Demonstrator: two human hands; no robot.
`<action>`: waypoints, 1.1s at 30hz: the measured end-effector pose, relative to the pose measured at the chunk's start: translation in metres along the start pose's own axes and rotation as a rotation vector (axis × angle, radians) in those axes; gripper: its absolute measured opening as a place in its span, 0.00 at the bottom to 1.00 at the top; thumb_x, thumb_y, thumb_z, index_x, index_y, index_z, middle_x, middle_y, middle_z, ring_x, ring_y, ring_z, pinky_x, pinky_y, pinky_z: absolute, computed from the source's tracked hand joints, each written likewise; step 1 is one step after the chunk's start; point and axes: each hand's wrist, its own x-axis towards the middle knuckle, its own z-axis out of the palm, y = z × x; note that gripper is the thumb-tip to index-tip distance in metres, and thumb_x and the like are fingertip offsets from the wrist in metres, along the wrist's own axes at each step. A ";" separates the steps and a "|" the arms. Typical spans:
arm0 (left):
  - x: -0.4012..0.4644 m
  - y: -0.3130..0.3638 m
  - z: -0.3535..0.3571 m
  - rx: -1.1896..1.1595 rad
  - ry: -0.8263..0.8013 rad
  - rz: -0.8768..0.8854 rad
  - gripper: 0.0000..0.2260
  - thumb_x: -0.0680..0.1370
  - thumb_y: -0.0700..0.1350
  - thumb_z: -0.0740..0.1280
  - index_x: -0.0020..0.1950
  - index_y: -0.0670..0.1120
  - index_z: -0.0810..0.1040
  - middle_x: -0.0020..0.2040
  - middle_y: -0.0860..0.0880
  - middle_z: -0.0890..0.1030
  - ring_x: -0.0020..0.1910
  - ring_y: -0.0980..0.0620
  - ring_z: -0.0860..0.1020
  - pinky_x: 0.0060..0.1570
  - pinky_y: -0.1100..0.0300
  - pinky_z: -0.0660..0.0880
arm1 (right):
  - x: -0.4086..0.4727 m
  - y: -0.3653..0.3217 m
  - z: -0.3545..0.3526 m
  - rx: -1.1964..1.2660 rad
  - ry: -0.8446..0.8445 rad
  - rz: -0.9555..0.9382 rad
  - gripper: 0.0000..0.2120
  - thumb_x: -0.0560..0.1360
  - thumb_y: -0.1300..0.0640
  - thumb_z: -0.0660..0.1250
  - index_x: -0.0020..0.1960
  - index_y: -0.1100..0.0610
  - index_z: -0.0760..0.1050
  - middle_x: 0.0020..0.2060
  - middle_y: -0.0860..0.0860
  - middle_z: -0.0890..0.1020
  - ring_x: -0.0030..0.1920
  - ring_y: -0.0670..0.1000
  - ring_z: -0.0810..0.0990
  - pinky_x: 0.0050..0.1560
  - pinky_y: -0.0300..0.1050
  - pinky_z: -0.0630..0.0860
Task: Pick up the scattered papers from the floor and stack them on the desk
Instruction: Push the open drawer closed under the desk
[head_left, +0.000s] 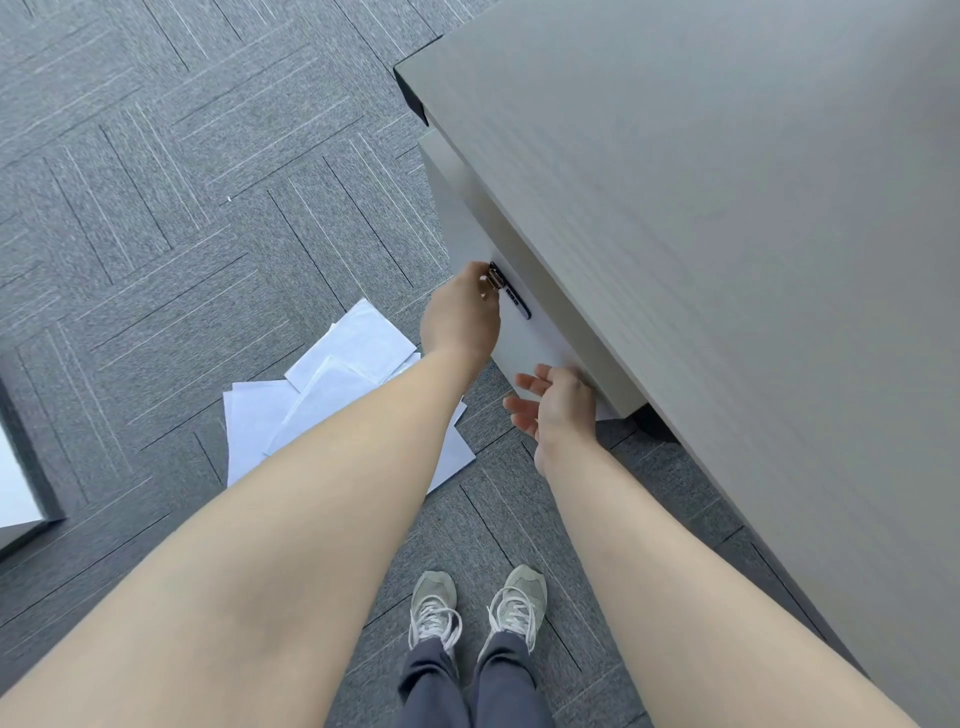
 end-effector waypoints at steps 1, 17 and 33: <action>0.002 -0.001 -0.001 0.054 0.012 0.011 0.15 0.79 0.45 0.60 0.66 0.50 0.74 0.58 0.51 0.83 0.57 0.45 0.79 0.51 0.53 0.75 | 0.000 0.000 0.000 -0.011 -0.001 -0.003 0.14 0.80 0.59 0.51 0.60 0.58 0.72 0.44 0.51 0.82 0.30 0.50 0.79 0.33 0.42 0.71; 0.019 -0.014 -0.001 0.603 -0.015 0.376 0.15 0.83 0.50 0.54 0.59 0.41 0.71 0.53 0.42 0.81 0.49 0.36 0.80 0.37 0.53 0.63 | 0.000 0.001 0.012 -0.087 0.040 -0.103 0.11 0.79 0.62 0.52 0.49 0.53 0.73 0.45 0.52 0.80 0.28 0.52 0.77 0.31 0.41 0.68; 0.021 -0.022 0.004 0.574 0.021 0.399 0.08 0.83 0.44 0.55 0.56 0.43 0.72 0.49 0.42 0.82 0.45 0.35 0.80 0.35 0.52 0.62 | 0.002 0.003 0.015 -0.106 0.078 -0.164 0.12 0.81 0.59 0.56 0.41 0.51 0.72 0.46 0.52 0.81 0.27 0.50 0.78 0.30 0.41 0.67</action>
